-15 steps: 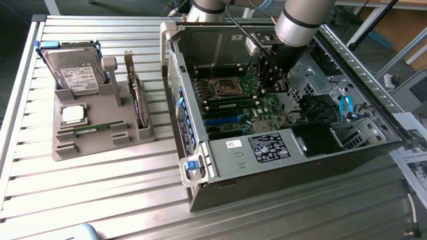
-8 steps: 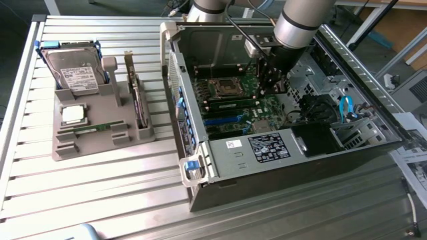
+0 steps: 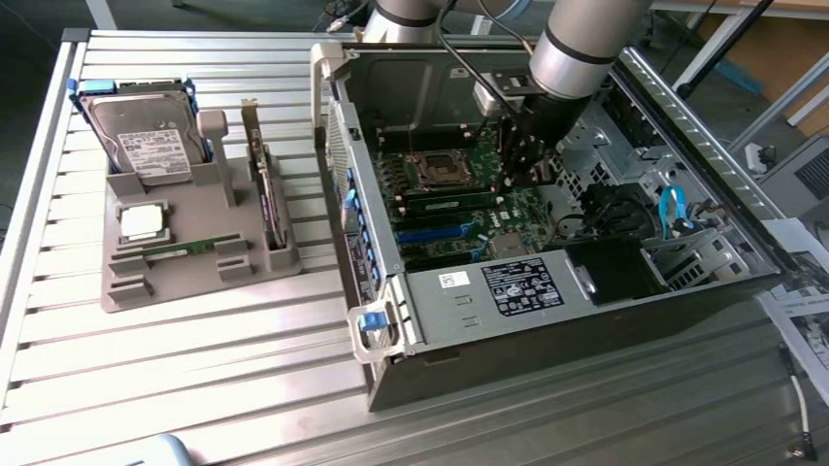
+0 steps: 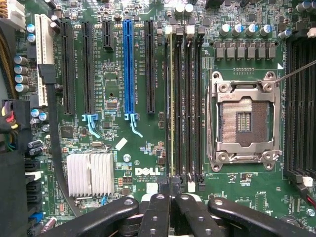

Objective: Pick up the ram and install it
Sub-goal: 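Press down the ram until it locks into place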

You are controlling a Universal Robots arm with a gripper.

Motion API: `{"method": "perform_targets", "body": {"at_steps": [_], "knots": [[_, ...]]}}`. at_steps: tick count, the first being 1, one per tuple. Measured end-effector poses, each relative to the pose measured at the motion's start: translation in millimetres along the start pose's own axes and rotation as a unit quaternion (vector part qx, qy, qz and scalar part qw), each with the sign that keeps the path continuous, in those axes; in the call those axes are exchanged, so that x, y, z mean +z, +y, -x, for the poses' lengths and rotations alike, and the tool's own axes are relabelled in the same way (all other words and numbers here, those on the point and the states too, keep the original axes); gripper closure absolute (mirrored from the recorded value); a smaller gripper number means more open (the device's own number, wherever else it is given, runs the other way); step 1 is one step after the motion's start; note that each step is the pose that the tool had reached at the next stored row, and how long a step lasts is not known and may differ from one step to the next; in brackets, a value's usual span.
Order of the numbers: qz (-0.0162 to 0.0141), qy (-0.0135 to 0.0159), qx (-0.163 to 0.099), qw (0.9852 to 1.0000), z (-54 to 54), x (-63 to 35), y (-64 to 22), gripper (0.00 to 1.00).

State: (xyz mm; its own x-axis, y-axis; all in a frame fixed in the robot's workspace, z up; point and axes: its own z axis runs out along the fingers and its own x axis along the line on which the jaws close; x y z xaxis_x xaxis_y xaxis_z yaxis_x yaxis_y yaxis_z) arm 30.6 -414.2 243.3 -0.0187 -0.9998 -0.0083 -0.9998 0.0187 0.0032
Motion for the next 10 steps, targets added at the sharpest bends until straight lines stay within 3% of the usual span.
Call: {"method": "perform_targets", "body": {"at_steps": [10], "knots": [[0.0000, -0.0001, 0.000, 1.0000, 4.0, 0.6, 0.1, 0.89]]}}
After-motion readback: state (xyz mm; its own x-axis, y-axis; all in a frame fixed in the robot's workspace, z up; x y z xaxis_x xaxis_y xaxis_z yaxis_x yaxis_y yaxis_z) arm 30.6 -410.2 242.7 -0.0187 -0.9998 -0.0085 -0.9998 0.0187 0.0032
